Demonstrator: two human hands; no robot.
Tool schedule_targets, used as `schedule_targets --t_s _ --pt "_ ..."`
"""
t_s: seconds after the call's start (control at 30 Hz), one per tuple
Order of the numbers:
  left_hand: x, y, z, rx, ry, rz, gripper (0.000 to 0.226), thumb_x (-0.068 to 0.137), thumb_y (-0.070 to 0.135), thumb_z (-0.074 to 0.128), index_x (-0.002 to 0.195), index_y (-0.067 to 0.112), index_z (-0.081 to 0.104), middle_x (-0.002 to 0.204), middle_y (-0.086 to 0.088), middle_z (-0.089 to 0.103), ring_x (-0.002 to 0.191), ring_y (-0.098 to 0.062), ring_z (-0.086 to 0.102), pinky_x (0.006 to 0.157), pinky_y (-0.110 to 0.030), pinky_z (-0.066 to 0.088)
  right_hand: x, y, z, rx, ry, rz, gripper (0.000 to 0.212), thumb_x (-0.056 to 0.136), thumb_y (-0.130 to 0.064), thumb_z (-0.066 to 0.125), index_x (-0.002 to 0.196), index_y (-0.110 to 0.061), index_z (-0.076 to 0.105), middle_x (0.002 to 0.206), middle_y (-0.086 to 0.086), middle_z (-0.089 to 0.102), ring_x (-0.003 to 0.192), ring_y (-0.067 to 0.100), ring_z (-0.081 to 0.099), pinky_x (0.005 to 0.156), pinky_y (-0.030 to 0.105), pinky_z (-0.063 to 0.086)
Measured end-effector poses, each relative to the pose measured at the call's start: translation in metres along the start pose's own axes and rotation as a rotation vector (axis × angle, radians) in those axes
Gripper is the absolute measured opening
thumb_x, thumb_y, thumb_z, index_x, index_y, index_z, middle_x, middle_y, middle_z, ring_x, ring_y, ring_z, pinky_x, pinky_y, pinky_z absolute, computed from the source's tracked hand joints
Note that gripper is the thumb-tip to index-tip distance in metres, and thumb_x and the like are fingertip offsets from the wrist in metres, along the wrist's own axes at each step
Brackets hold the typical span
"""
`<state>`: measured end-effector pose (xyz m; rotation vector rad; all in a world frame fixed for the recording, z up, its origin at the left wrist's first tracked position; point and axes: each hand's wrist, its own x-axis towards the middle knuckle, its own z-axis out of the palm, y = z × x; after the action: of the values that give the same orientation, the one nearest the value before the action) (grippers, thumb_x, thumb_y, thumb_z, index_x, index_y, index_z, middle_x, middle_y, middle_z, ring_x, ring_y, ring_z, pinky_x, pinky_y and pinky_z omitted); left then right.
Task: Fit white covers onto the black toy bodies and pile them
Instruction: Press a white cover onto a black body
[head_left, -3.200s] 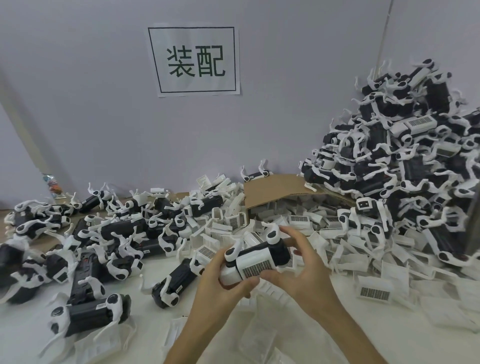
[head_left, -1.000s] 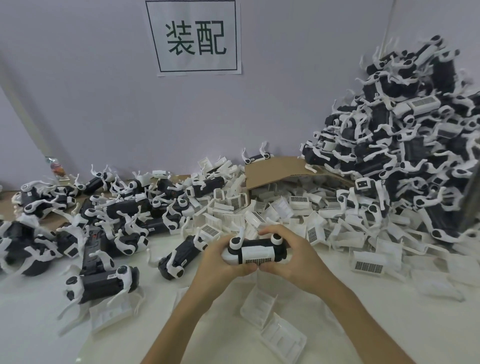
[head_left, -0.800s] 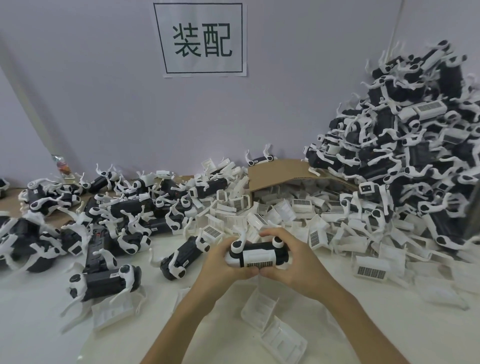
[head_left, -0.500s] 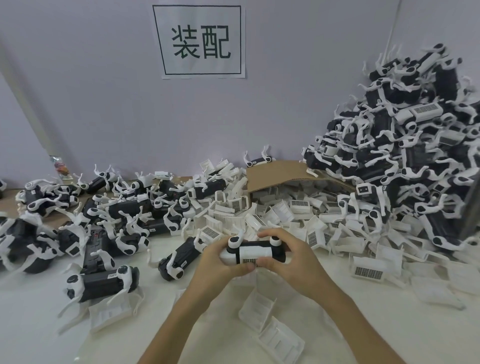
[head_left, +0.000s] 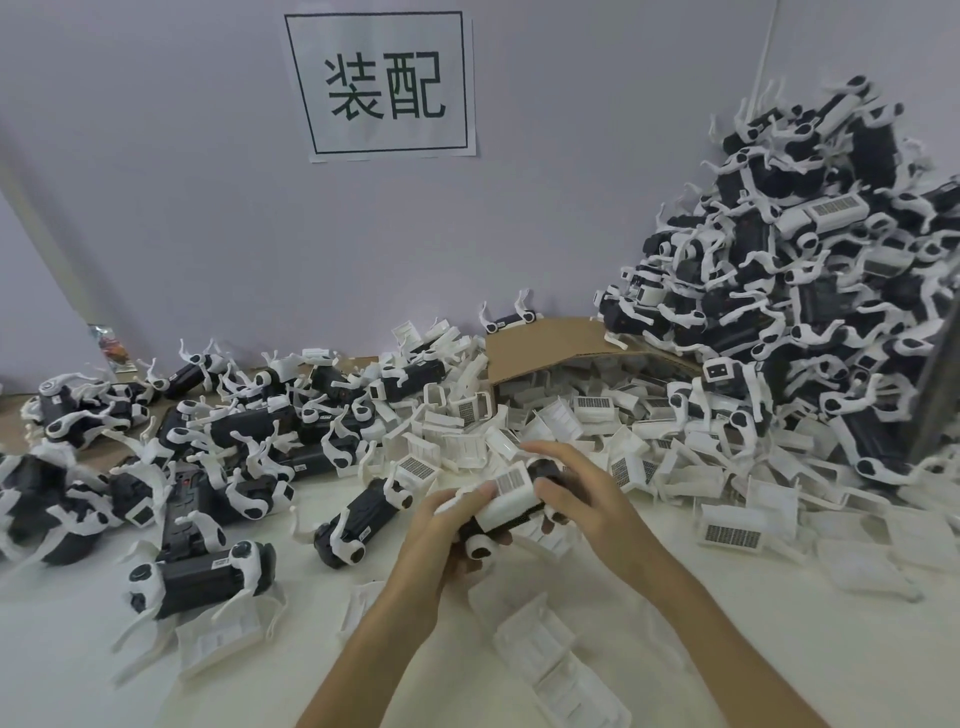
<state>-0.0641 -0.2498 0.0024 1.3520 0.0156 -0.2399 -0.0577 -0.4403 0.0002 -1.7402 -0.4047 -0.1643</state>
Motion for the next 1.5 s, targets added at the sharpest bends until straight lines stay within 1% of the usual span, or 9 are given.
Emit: schedule_targets --t_s 0.2,0.37,0.43,0.5,0.63,0.87,1.1,1.27,1.5 --pt "-0.003 0.005 -0.001 -0.095 0.011 -0.067 0.064 0.065 0.052 0.073 0.113 0.010 0.068 0.076 -0.007 0.071 0.059 -0.013 0.065 0.065 -0.027 0.045 -0.004 -0.009 0.008 0.031 -0.028 0.014 0.041 0.091 -0.036 0.059 0.131 -0.027 0.056 0.092 -0.012 0.067 0.075 0.008 0.066 0.069 0.021 0.052" --pt "-0.004 0.004 0.001 -0.089 0.004 -0.043 0.059 0.065 0.052 0.074 0.108 0.012 0.068 0.079 -0.009 0.071 0.059 -0.014 0.064 0.057 -0.024 0.048 -0.001 -0.009 0.008 0.030 0.032 0.086 0.038 0.093 -0.050 0.056 0.122 -0.026 0.063 0.098 -0.006 0.070 0.082 0.025 0.069 0.081 0.048 0.051" --pt "-0.003 0.003 0.001 -0.028 0.000 0.032 0.057 0.069 0.046 0.078 0.112 0.010 0.066 0.085 -0.010 0.072 0.064 -0.016 0.067 0.054 -0.023 0.048 0.000 -0.009 0.009 0.048 0.067 0.101 0.040 0.090 -0.054 0.058 0.120 -0.028 0.064 0.103 -0.008 0.070 0.089 0.014 0.068 0.076 0.032 0.054" --pt "-0.002 0.000 0.002 0.037 -0.004 0.144 0.052 0.070 0.038 0.084 0.113 0.015 0.066 0.101 -0.014 0.071 0.078 -0.020 0.070 0.062 -0.027 0.052 0.000 -0.011 0.009 0.100 0.109 0.118 0.044 0.085 -0.055 0.068 0.121 -0.031 0.062 0.106 -0.001 0.070 0.084 0.004 0.067 0.071 0.017 0.052" --pt "0.000 -0.006 0.004 0.227 0.067 0.330 0.043 0.069 0.046 0.078 0.110 0.039 0.069 0.126 -0.002 0.063 0.115 -0.021 0.062 0.087 -0.033 0.054 -0.001 -0.011 0.005 0.146 0.138 0.146 0.060 0.069 -0.050 0.074 0.125 -0.043 0.056 0.095 0.003 0.069 0.084 0.005 0.067 0.072 0.012 0.049" --pt "0.002 -0.006 -0.004 0.238 0.016 0.410 0.048 0.069 0.030 0.082 0.114 0.039 0.069 0.124 -0.006 0.064 0.120 -0.032 0.059 0.102 -0.054 0.050 -0.002 -0.011 0.000 0.087 0.026 0.087 0.071 0.077 -0.026 0.082 0.137 -0.039 0.047 0.113 0.006 0.072 0.104 0.015 0.070 0.090 0.029 0.056" --pt "0.004 -0.005 -0.005 0.355 0.041 0.442 0.052 0.068 0.030 0.086 0.115 0.039 0.066 0.119 0.005 0.066 0.113 -0.024 0.061 0.100 -0.051 0.051 -0.003 -0.006 0.003 -0.068 0.069 -0.056 0.037 0.083 -0.009 0.080 0.114 -0.021 0.064 0.104 0.008 0.068 0.094 0.021 0.068 0.083 0.032 0.056" --pt "0.005 -0.006 -0.004 0.299 0.045 0.426 0.049 0.067 0.029 0.087 0.111 0.038 0.068 0.112 0.004 0.068 0.109 -0.026 0.064 0.095 -0.050 0.055 -0.002 -0.002 0.006 -0.134 0.100 -0.082 0.036 0.085 -0.019 0.080 0.115 -0.030 0.063 0.095 0.007 0.067 0.087 0.018 0.066 0.079 0.028 0.055" --pt "0.003 -0.007 -0.001 0.218 0.078 0.435 0.034 0.076 0.027 0.086 0.106 0.032 0.070 0.110 -0.003 0.067 0.099 -0.017 0.064 0.066 -0.020 0.054 -0.004 -0.003 0.007 -0.189 0.066 -0.038 0.046 0.085 -0.027 0.080 0.123 -0.036 0.056 0.087 -0.004 0.065 0.081 0.008 0.066 0.073 0.019 0.051"
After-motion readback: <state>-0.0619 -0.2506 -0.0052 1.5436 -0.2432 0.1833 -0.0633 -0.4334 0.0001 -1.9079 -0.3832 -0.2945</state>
